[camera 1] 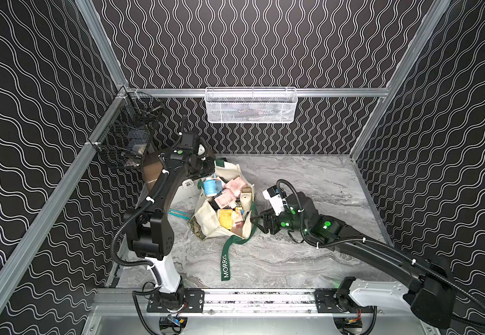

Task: Take out the pencil sharpeners from the tote bags
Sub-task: Adjust the canvas bag at the center of the board.

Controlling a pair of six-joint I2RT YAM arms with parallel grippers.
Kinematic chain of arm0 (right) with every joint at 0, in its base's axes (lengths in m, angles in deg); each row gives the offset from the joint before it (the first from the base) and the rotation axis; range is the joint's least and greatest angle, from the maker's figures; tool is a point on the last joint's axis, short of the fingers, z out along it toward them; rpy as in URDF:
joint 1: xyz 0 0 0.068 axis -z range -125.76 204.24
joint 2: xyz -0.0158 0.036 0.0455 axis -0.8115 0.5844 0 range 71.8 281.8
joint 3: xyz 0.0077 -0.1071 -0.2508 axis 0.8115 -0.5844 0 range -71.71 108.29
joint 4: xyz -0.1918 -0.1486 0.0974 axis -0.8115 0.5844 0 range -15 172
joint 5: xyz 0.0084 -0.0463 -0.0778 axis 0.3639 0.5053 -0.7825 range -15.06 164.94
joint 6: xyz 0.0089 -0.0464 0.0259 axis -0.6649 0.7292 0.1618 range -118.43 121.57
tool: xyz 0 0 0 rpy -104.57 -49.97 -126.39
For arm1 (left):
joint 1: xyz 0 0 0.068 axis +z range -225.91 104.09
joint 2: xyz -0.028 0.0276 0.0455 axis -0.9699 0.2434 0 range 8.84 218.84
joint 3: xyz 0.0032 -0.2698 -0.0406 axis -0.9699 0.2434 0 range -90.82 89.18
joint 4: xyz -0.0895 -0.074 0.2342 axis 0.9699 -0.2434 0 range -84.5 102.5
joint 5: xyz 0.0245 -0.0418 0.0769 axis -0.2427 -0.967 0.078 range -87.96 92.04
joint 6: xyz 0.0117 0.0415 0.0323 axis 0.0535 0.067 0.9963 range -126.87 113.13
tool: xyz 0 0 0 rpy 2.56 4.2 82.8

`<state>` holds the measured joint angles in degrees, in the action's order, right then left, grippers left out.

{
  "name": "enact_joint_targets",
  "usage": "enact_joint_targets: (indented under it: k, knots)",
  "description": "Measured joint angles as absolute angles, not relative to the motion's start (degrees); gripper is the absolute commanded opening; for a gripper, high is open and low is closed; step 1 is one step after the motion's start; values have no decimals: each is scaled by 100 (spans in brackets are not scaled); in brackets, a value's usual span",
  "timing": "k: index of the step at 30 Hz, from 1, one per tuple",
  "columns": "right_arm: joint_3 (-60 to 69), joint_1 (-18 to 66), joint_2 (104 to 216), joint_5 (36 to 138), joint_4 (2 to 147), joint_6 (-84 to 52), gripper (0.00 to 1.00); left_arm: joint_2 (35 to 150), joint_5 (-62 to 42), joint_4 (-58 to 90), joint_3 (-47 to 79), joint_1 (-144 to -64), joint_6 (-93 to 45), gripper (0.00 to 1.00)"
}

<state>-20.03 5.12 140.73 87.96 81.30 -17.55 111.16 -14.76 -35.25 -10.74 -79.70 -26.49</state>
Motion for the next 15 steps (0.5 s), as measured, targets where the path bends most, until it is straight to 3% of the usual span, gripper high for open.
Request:
enact_joint_targets:
  k: [10,15]
  knots:
    - [-1188,-13,15019,8953,8023,302,63,10843,-2018,-3483,-945,-7973,-2769,0]
    - [-1157,-319,15485,8684,8113,1780,68,10845,-2042,-3407,-906,-7973,-2769,0]
